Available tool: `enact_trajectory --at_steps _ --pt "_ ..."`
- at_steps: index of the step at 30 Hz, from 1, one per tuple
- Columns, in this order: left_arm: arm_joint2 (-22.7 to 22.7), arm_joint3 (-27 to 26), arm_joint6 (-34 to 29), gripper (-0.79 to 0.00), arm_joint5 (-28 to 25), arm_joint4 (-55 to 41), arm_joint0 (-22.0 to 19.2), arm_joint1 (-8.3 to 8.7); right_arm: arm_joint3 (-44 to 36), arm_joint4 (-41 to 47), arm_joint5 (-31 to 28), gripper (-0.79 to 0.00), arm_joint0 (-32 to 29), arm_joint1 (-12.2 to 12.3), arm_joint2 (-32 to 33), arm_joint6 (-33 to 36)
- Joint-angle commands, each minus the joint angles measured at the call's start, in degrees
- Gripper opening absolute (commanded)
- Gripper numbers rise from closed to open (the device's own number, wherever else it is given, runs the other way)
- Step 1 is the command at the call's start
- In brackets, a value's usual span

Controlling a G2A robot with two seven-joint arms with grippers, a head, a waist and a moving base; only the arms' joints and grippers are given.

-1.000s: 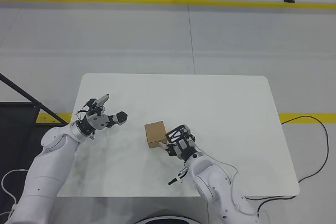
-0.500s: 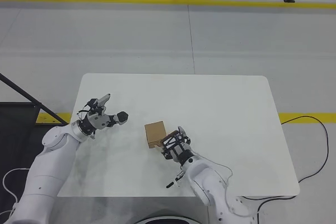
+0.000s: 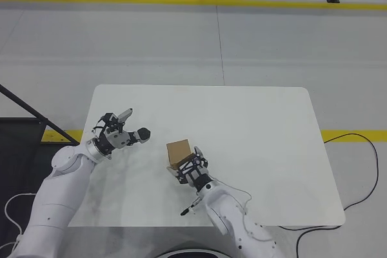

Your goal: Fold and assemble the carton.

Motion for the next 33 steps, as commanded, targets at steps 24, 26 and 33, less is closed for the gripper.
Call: enact_trajectory --at_steps 24,26,33 --pt "-0.2 1.0 -0.3 0.0 0.0 -0.2 -0.3 -0.14 6.2 3.9 13.4 -0.44 1.0 -4.6 -4.0 -4.7" --pt "-0.1 1.1 -0.3 0.0 0.0 -0.2 -0.3 -0.16 6.2 3.9 13.2 -0.462 1.0 -4.7 -3.8 -4.9" --pt "0.0 1.3 -0.3 0.0 -0.1 -0.2 -0.4 -0.23 6.0 3.2 12.4 -0.493 0.5 -5.0 -3.1 -5.1"
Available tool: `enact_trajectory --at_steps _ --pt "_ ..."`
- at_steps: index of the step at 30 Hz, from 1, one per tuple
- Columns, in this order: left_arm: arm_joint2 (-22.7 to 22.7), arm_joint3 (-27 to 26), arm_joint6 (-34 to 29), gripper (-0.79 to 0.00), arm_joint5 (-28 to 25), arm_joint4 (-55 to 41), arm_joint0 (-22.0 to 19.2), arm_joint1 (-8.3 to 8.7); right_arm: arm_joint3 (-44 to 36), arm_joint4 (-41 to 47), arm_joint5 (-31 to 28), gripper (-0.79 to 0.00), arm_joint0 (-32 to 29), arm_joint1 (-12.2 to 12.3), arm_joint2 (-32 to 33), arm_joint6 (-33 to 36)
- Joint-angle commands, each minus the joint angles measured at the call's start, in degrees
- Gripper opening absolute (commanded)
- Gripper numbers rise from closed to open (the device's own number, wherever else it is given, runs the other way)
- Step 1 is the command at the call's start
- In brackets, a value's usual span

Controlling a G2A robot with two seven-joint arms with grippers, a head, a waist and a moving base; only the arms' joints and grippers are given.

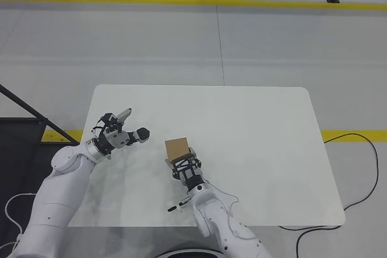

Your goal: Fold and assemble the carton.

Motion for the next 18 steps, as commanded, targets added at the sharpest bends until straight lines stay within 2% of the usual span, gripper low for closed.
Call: enact_trajectory --at_steps 1,9,12,15,18 --pt "0.0 0.0 0.0 0.0 0.0 0.0 0.0 -0.02 -0.1 -0.1 -0.3 -0.493 -0.2 -0.1 0.2 0.0" --pt "0.1 0.2 -0.1 0.0 0.0 0.2 -0.2 -0.06 -0.8 -1.5 -2.0 -0.496 -0.8 -0.1 1.2 0.5" --pt "0.1 0.3 -0.1 0.0 0.0 0.2 -0.2 -0.07 -1.1 -2.5 -3.3 -0.456 -0.7 0.0 1.6 1.5" --pt "0.0 0.3 -0.2 0.0 -0.1 0.2 -0.2 -0.09 -1.8 -3.2 -4.8 -0.499 -0.9 0.2 2.2 1.9" --pt "0.1 0.2 -0.2 0.0 0.0 0.3 -0.2 -0.1 -2.8 -4.1 -6.7 -0.489 -1.6 0.6 3.4 1.6"
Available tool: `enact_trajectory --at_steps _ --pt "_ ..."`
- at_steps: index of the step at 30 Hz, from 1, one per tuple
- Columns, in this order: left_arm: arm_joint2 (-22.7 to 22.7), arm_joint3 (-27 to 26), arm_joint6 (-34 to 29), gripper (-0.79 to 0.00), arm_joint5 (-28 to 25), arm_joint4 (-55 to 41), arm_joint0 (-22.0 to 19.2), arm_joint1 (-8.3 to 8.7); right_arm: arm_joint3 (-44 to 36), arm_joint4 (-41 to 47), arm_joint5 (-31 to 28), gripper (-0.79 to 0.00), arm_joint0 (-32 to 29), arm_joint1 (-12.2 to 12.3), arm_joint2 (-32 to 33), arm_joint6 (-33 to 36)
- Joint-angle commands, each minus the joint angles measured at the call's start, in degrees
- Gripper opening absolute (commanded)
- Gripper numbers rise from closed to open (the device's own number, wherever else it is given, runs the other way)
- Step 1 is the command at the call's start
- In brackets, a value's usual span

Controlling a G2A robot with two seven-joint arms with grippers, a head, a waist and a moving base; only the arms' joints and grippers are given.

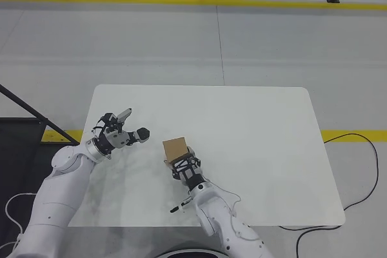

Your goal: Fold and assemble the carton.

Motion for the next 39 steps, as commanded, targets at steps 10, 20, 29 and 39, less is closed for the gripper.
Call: enact_trajectory --at_steps 10,20,29,39 --pt "0.2 -0.2 0.1 0.0 0.3 0.3 -0.2 -0.07 -4.4 -5.7 -7.2 0.0 -2.4 1.8 4.4 2.9" --pt "0.3 -0.5 0.3 0.0 0.4 0.7 -0.2 -0.1 -7.5 -6.7 -15.4 0.0 -3.3 3.2 8.4 6.7" --pt "0.6 -0.8 0.8 0.0 0.9 1.1 -0.4 -0.18 -12.8 -17.7 -16.9 0.0 -7.1 4.1 5.5 1.9" --pt "0.2 -0.1 0.2 0.0 0.5 0.7 -0.4 -0.14 -14.5 -19.6 -16.6 0.0 -6.1 4.0 4.6 3.6"
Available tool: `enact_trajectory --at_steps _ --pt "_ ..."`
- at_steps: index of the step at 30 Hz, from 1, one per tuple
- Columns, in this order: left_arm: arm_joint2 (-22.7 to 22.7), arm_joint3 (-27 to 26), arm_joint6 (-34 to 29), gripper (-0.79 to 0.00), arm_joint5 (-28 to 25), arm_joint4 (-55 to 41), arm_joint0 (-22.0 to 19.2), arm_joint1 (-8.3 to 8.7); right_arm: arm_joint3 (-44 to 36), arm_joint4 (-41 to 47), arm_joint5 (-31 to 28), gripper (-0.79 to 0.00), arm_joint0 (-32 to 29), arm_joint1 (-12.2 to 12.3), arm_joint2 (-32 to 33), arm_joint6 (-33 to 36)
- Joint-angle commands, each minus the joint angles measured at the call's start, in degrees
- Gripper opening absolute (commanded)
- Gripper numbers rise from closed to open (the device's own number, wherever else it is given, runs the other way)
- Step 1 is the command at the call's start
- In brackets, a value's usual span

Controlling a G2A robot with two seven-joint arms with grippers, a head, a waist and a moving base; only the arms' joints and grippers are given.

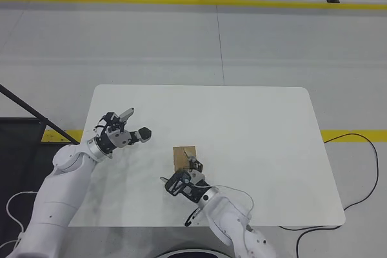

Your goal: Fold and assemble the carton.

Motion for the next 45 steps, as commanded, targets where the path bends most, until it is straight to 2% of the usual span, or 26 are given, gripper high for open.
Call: enact_trajectory --at_steps 1,6,14,22,28,32,37,41,45 --pt "-0.2 0.1 -0.2 0.0 0.0 -0.1 0.1 0.03 0.2 0.6 0.7 0.0 0.5 -0.2 -0.2 1.6" --pt "-0.3 0.3 -0.3 0.0 0.0 -0.2 0.1 0.04 0.8 0.4 -1.4 0.0 1.7 -0.5 -1.8 2.5" --pt "-0.1 0.8 -0.6 0.0 -0.2 -0.5 -0.2 -0.06 2.8 0.4 -5.3 0.0 5.5 -1.3 -4.6 8.6" --pt "-0.3 1.2 -0.8 0.0 -0.3 -0.6 -0.2 -0.07 5.1 3.8 -6.7 0.0 7.8 -2.1 -5.1 13.0" --pt "-0.2 1.3 -0.9 0.0 -0.3 -0.6 -0.3 -0.09 4.5 3.8 -6.3 0.0 7.4 -2.1 -4.7 13.5" --pt "-0.2 1.3 -0.8 0.0 -0.4 -0.4 -0.3 -0.1 1.7 1.7 -3.0 0.0 4.7 -1.6 -3.7 10.5" --pt "-0.2 1.1 -0.8 0.0 -0.3 -0.4 -0.3 -0.11 -3.1 -1.5 4.0 0.0 -2.5 -0.6 -1.7 5.2" --pt "-0.1 1.0 -0.7 0.0 -0.3 -0.3 -0.3 -0.16 -5.3 0.7 11.3 0.0 -8.3 -0.4 -0.4 3.5" --pt "0.3 1.0 -0.6 0.0 -0.1 -0.2 -0.5 -0.24 -4.0 2.0 17.7 0.0 -10.7 -0.8 -1.1 1.5"
